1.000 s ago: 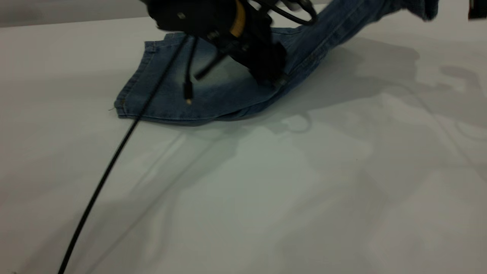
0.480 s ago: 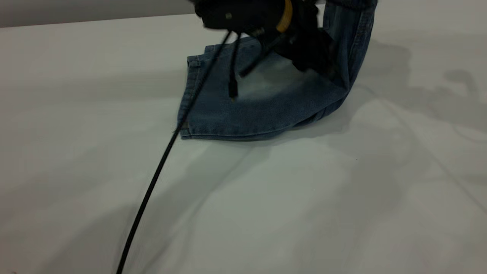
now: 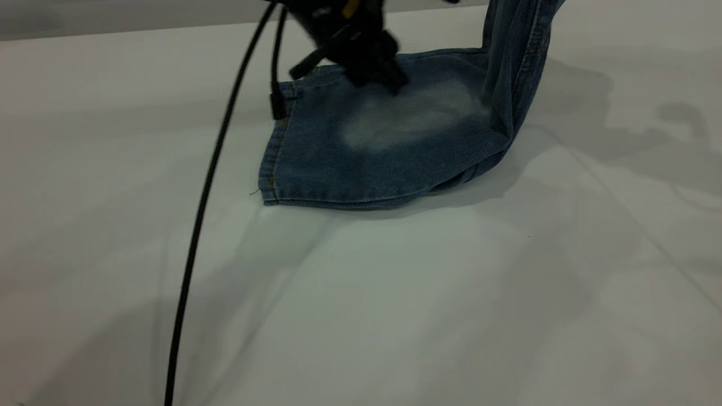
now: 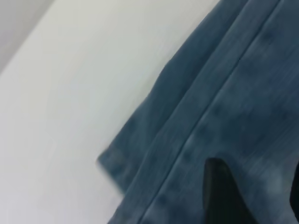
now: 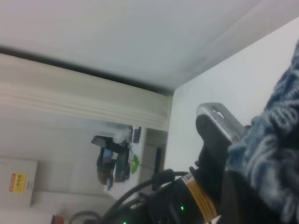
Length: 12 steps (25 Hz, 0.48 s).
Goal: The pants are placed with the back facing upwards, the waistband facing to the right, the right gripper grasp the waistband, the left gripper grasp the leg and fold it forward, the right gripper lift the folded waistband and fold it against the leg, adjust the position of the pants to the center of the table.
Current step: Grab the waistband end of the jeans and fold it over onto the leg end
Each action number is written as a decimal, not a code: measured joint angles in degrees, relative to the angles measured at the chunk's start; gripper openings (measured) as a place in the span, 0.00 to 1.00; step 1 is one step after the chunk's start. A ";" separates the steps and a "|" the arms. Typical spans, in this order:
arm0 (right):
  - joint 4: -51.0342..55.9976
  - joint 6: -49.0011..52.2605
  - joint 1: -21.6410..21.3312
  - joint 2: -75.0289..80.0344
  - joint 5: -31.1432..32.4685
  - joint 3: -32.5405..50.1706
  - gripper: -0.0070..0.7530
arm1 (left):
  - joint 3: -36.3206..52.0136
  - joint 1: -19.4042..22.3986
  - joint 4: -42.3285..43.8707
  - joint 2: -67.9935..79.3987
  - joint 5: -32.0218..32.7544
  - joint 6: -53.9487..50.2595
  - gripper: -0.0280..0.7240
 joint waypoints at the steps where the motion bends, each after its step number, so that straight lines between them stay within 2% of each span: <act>1: 0.00 -0.53 0.00 0.00 0.00 0.00 0.12 | 0.00 0.22 -1.06 0.02 0.74 0.91 0.49; 7: -0.07 -1.32 0.00 0.00 0.24 -0.02 0.12 | 0.00 0.17 -12.72 2.42 -0.78 12.42 0.49; 12: -0.07 -1.32 0.15 0.00 0.24 -0.02 0.12 | -0.05 0.10 -27.64 4.65 -1.85 26.52 0.49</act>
